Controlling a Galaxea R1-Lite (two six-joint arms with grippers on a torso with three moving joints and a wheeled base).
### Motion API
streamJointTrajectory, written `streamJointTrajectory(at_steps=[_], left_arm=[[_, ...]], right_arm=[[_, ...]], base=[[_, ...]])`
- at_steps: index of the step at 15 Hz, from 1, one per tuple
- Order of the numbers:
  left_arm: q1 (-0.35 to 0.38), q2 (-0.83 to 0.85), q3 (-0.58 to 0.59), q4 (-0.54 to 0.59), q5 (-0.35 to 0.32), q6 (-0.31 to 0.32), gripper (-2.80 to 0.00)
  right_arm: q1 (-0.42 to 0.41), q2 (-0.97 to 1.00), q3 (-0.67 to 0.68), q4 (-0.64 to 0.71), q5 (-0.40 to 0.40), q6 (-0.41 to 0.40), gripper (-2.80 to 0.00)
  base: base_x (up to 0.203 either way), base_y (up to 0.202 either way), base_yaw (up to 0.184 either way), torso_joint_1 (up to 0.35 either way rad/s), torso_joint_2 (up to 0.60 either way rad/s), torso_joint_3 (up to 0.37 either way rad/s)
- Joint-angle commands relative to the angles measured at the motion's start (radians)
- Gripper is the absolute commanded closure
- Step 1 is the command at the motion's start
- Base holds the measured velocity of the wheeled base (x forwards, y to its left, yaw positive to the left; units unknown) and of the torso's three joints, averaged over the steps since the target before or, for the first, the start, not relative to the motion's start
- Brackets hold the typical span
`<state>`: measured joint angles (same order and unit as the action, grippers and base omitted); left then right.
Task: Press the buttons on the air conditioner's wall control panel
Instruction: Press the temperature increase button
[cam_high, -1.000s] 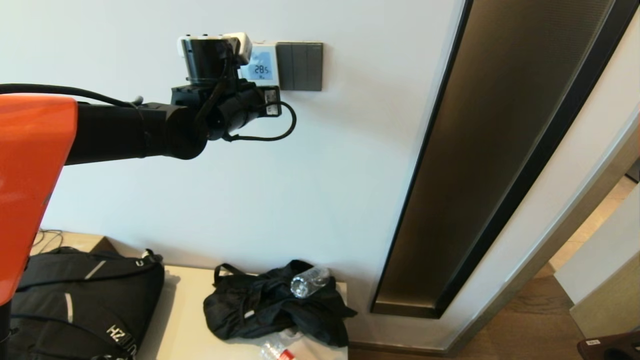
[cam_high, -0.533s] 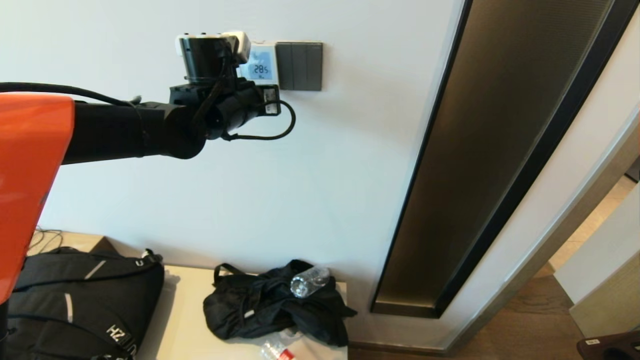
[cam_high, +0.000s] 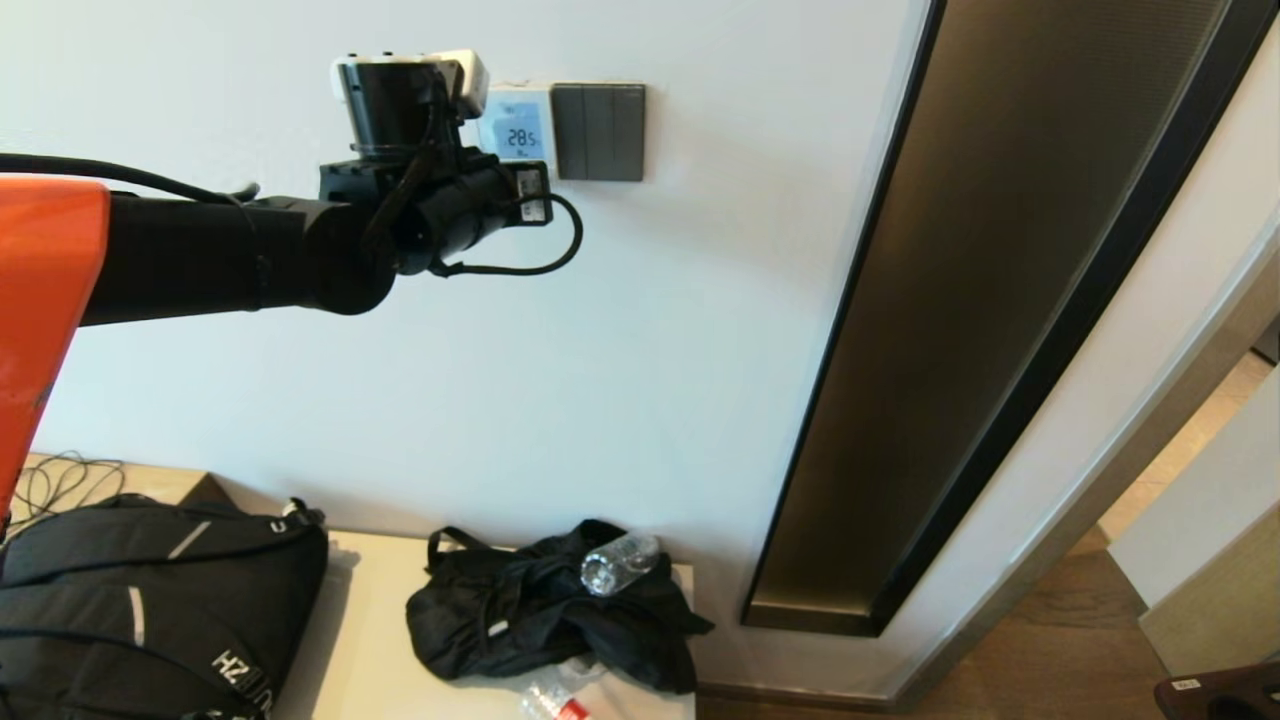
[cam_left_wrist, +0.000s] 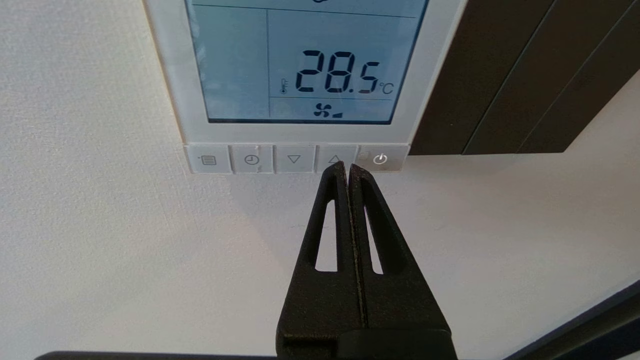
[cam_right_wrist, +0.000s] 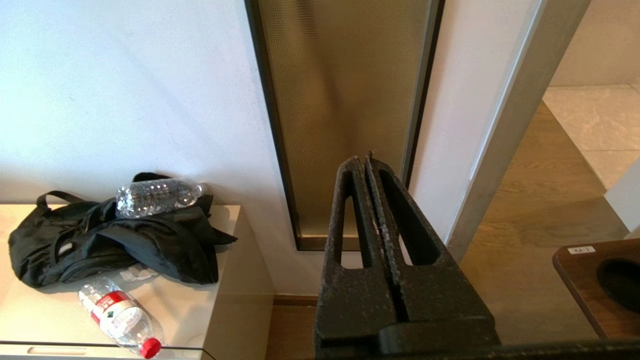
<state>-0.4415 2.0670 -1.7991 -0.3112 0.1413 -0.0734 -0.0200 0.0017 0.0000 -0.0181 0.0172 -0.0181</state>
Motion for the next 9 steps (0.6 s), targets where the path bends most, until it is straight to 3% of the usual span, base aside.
streamJointTrajectory(at_steps=[1,9], left_arm=[[0.000,-0.001,0.000,-0.002,0.001,-0.001,0.00],[0.000,0.039,-0.030,0.000,-0.002,0.001,0.00]], right_arm=[[0.000,0.001,0.001,0.000,0.000,0.000,0.00],[0.000,0.001,0.001,0.000,0.000,0.000,0.00]], base=[[0.000,0.000,0.000,0.000,0.00,0.000],[0.000,0.000,0.000,0.000,0.00,0.000]])
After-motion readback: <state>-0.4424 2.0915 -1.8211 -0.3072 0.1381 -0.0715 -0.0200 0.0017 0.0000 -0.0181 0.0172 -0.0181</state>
